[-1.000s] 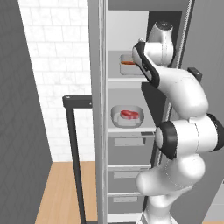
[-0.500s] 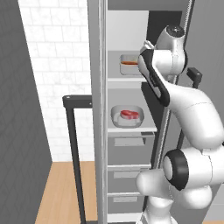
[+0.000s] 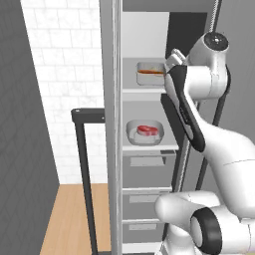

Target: Take the meat container that has the steak and place it on the second highest rack of the freezer. Then take the vegetable container that has the carrot and garlic and place it on the highest rack of the freezer.

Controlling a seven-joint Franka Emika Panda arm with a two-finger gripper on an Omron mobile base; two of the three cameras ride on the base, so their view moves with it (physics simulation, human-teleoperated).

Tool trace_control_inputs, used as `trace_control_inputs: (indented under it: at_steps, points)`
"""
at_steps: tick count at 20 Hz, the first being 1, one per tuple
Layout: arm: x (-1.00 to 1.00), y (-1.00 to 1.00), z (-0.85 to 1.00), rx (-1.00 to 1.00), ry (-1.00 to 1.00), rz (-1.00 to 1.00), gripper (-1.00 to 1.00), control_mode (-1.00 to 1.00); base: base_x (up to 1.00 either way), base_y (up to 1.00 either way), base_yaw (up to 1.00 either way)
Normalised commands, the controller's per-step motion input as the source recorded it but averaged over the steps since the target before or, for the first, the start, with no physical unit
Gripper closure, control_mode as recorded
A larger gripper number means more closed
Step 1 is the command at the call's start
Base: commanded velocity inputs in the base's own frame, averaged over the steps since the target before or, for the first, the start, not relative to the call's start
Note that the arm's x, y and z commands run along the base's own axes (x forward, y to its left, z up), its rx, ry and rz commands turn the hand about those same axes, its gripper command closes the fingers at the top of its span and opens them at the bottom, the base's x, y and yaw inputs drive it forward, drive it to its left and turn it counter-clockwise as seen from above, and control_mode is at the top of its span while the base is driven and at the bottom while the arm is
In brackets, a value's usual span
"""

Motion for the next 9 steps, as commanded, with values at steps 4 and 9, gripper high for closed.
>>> trace_control_inputs:
  at_steps: [4, 9]
  points:
    - [-0.92, 0.00, 0.05, 0.00, -0.08, 0.00, -1.00, -1.00, 0.00, 0.00, 0.00]
    - [-0.94, 0.00, 0.01, 0.00, -0.06, 0.00, -1.00, -1.00, 0.00, 0.00, 0.00]
